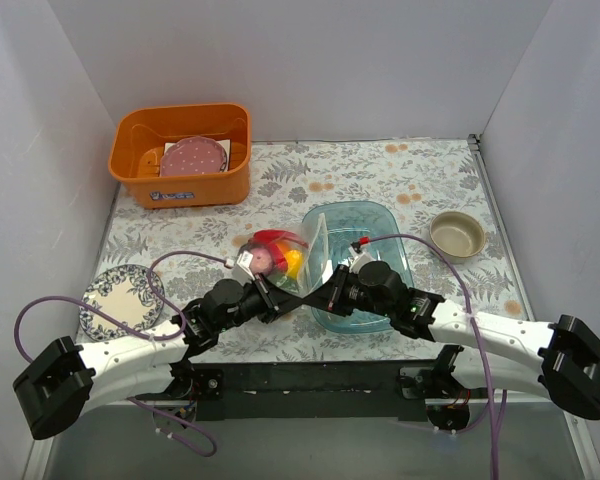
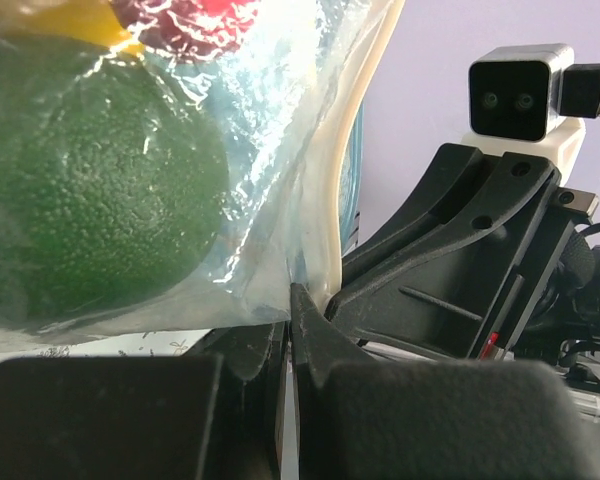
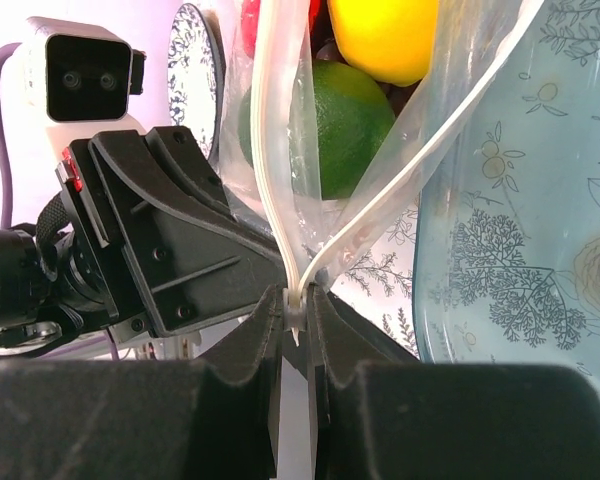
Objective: Place the food in the zip-top bag and seal the zipper
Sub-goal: Zip the zipper food storage bag at the center of the board.
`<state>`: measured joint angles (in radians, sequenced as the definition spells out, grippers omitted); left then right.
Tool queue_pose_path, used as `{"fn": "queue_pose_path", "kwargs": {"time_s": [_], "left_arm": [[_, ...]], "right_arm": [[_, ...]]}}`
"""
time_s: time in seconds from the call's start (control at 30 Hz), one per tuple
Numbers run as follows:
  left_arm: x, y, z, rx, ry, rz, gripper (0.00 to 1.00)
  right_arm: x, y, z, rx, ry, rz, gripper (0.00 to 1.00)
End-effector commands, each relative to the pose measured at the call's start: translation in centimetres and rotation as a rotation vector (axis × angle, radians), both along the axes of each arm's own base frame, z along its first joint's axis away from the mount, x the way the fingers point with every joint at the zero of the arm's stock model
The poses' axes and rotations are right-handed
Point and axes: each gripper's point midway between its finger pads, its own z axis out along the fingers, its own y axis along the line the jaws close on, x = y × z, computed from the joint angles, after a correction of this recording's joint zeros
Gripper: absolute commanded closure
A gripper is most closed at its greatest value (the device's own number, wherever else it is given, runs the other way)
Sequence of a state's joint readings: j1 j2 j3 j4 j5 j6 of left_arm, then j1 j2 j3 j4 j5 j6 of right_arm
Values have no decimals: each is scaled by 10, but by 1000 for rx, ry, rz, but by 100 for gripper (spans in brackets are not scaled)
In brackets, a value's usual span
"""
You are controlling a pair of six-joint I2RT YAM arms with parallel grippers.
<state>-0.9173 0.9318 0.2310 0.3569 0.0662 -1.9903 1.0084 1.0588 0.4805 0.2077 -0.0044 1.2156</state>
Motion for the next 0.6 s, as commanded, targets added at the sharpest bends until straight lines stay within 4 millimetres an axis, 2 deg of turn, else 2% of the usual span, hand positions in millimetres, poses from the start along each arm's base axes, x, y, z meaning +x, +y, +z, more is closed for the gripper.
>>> {"fn": "queue_pose_path", "kwargs": {"time_s": [0.0, 0.33, 0.5, 0.57], "left_arm": [[-34, -16, 17, -34, -12, -207, 100], [-41, -16, 16, -19, -37, -259, 100], [-43, -16, 14, -14, -41, -270, 100], [-42, -17, 15, -16, -43, -269, 100]], "right_arm": [[33, -3, 35, 73, -126, -125, 99], [41, -15, 37, 87, -146, -197, 99], [35, -6, 36, 75, -117, -146, 99], [27, 1, 32, 73, -84, -87, 99]]}}
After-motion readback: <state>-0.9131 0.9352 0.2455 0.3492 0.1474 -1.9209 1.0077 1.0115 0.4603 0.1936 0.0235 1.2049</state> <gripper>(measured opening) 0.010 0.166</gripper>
